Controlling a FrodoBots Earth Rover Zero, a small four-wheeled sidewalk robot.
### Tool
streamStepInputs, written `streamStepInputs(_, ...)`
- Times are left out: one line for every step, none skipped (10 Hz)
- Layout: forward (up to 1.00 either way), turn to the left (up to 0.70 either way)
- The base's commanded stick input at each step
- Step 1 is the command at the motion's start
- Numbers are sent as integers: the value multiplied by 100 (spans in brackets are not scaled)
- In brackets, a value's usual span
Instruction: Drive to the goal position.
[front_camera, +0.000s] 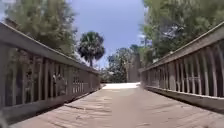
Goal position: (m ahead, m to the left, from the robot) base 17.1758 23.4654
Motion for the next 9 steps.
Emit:
streamStepInputs(85,0)
streamStepInputs(85,0)
streamStepInputs(85,0)
streamStepInputs(85,0)
streamStepInputs(85,0)
streamStepInputs(85,0)
streamStepInputs(85,0)
streamStepInputs(85,0)
streamStepInputs(85,0)
